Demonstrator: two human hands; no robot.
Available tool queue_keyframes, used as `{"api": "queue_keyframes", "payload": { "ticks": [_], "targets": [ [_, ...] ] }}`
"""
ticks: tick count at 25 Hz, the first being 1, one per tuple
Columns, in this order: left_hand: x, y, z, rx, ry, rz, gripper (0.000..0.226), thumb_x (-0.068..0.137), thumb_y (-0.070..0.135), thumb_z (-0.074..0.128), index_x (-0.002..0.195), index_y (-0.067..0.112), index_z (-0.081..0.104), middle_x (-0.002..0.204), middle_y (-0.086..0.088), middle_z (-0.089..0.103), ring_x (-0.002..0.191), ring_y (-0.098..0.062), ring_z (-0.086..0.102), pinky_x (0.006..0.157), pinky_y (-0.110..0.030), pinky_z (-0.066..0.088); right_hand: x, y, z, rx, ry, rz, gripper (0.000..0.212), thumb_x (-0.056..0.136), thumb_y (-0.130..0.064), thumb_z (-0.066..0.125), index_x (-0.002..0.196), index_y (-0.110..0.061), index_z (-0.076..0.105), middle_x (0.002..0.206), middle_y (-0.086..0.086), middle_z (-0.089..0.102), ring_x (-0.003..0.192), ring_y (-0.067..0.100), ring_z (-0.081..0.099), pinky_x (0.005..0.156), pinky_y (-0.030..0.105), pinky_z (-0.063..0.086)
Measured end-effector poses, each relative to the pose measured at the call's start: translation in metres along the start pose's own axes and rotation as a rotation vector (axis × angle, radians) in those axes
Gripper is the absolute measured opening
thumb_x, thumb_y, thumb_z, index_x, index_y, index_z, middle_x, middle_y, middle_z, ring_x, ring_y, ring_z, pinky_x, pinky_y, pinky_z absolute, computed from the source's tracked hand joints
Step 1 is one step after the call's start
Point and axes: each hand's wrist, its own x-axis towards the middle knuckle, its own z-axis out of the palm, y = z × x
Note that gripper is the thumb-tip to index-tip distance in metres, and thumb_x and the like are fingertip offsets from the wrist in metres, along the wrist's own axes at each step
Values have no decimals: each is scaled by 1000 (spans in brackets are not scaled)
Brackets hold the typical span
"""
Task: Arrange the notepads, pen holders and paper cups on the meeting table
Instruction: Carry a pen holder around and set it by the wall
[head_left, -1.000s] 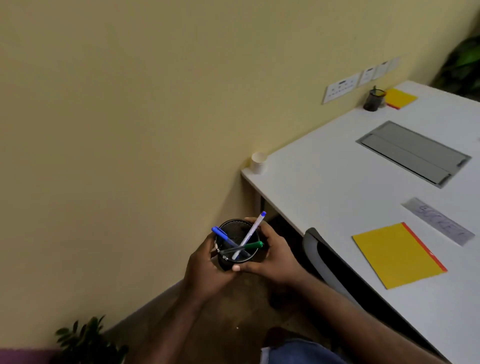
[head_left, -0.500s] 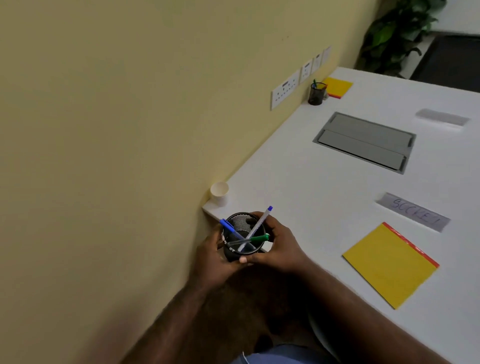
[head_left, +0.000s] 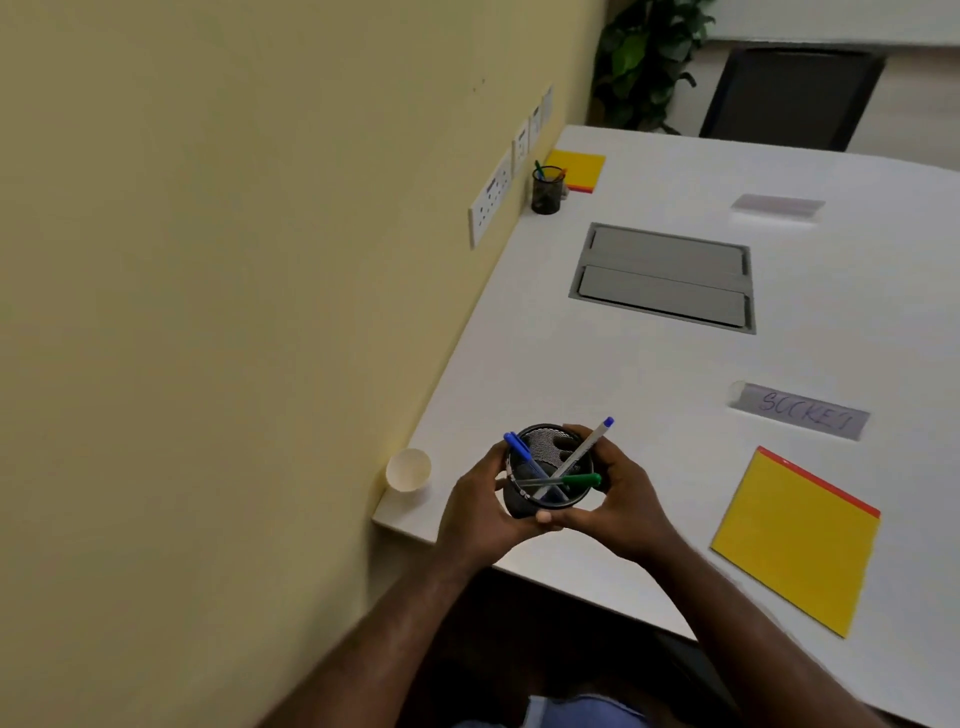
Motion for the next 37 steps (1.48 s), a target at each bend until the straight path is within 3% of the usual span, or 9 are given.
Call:
{"api": "queue_keyframes", "payload": {
  "ticks": [4,8,11,16,22,27,32,37],
  "targets": [
    [46,-6,-6,-31,-98,51,82,55,48,90,126,42,49,115,23,66,109,0,62,91,-30,56,27,4,3,-1,112,49,87,51,-42,94,128,-30,55,116,-14,69,109,10,66,92,34,56],
    [91,-12,-11,-29,-175,52,78,56,53,86,123,49,47,116,25,64,108,2,61,90,-26,56,62,12,4,-34,188,59,80,51,-42,94,122,-40,56,113,-16,69,106,8,66,88,25,56],
    [130,-18,-7,23,-226,32,84,60,56,83,133,39,43,126,18,62,114,-2,59,93,-27,54,98,25,-1,-65,252,66,78,50,-40,94,118,-44,56,110,-20,68,102,7,66,82,21,56],
    [201,-51,5,313,-241,-59,100,67,48,84,149,31,29,156,10,33,141,-10,33,111,-29,35,163,66,-17,-83,367,100,76,48,-57,89,115,-51,52,107,-28,65,100,-1,65,75,13,54],
    [265,-118,4,631,-366,-245,103,74,50,78,154,35,15,164,7,8,151,-24,7,119,-45,23,255,112,-25,-109,408,113,73,52,-52,88,110,-62,46,106,-41,58,103,-11,58,74,4,48],
    [287,-160,-1,708,-431,-322,113,70,52,79,154,39,4,164,6,-5,151,-28,-2,120,-44,19,323,136,-13,-87,393,99,69,57,-43,90,109,-57,47,105,-42,57,103,-14,56,71,3,47],
    [275,-178,7,746,-500,-352,123,65,55,82,152,44,-4,162,8,-21,149,-29,-15,119,-52,16,376,151,7,-40,426,140,71,58,-46,88,118,-38,52,100,-31,60,102,-11,58,76,16,55],
    [276,-183,8,746,-481,-349,123,64,57,81,150,47,-5,160,11,-23,149,-27,-17,118,-54,16,416,161,27,-28,428,144,77,58,-47,87,124,-27,53,113,-13,65,103,7,63,81,29,60]
  ]
}}
